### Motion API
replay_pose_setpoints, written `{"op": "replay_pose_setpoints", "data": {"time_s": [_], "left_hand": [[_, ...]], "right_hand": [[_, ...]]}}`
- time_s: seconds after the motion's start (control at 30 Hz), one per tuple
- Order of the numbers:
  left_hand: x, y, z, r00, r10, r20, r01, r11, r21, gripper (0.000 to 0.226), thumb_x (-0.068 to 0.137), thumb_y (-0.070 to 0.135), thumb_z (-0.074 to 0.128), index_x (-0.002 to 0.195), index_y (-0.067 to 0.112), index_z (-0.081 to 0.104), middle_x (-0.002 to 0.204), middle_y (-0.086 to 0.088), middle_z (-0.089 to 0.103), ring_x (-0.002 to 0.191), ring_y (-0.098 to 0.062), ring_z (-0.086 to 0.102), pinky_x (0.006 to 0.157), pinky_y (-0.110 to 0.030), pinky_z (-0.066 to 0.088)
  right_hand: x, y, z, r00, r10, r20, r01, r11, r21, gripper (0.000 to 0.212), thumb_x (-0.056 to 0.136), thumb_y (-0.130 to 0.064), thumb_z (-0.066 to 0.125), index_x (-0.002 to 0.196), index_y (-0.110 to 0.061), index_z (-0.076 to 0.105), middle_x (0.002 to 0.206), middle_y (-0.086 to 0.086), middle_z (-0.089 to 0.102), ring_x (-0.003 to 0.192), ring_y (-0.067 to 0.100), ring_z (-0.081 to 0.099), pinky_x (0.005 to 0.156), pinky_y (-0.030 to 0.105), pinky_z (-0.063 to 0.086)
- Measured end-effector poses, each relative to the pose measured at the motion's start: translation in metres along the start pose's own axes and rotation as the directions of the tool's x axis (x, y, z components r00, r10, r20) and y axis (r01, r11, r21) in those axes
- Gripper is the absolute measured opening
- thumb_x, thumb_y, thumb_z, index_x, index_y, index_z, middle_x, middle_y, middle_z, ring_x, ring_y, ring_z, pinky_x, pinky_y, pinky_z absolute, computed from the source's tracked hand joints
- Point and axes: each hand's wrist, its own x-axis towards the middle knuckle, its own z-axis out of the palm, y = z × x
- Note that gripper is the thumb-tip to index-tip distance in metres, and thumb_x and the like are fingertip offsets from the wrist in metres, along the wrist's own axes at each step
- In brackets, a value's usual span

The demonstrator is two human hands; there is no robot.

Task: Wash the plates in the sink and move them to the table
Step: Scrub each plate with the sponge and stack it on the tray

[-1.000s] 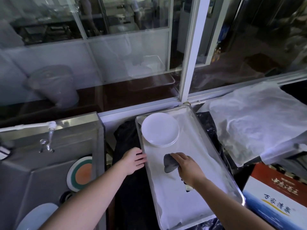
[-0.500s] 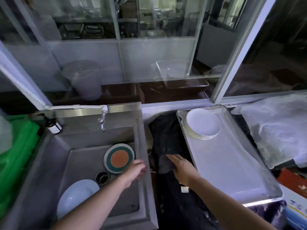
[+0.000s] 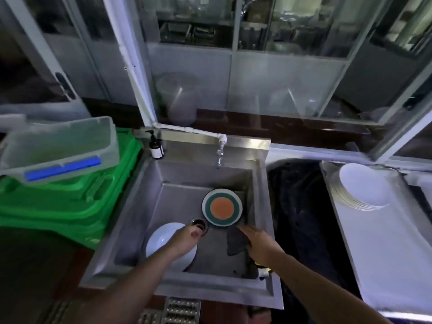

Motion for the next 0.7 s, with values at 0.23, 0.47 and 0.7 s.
{"op": "replay_pose_setpoints", "data": {"time_s": [0.23, 0.47, 0.7], "left_hand": [[0.005, -0.044, 0.009, 0.996, -0.09, 0.017, 0.087, 0.991, 0.105, 0.032, 0.105, 0.019, 0.047, 0.126, 0.018, 0.071, 0.136, -0.001, 0.064, 0.123, -0.024, 0.059, 0.103, -0.027, 0.042], [0.023, -0.062, -0.003, 0.986, -0.167, -0.017, 0.166, 0.96, 0.224, 0.036, 0.106, 0.015, 0.044, 0.138, 0.015, 0.061, 0.149, -0.001, 0.054, 0.134, -0.021, 0.052, 0.106, -0.023, 0.036], [0.038, -0.082, -0.019, 0.984, -0.172, -0.038, 0.175, 0.941, 0.289, 0.041, 0.105, 0.02, 0.049, 0.146, 0.02, 0.052, 0.148, -0.002, 0.053, 0.132, -0.02, 0.053, 0.11, -0.026, 0.038]], "right_hand": [[0.028, -0.004, 0.029, 0.999, 0.022, 0.045, -0.023, 1.0, 0.011, 0.071, 0.096, -0.007, 0.047, 0.156, -0.039, 0.027, 0.155, 0.0, 0.04, 0.13, 0.029, 0.05, 0.102, 0.041, 0.048], [0.066, 0.008, 0.04, 0.998, -0.01, 0.06, 0.004, 0.995, 0.097, 0.074, 0.094, -0.008, 0.049, 0.152, -0.047, 0.027, 0.152, -0.004, 0.043, 0.125, 0.027, 0.054, 0.097, 0.042, 0.051], [0.109, 0.0, 0.06, 0.995, -0.03, 0.095, 0.016, 0.988, 0.153, 0.07, 0.094, -0.008, 0.048, 0.152, -0.043, 0.03, 0.152, 0.0, 0.046, 0.117, 0.032, 0.06, 0.094, 0.042, 0.051]]}}
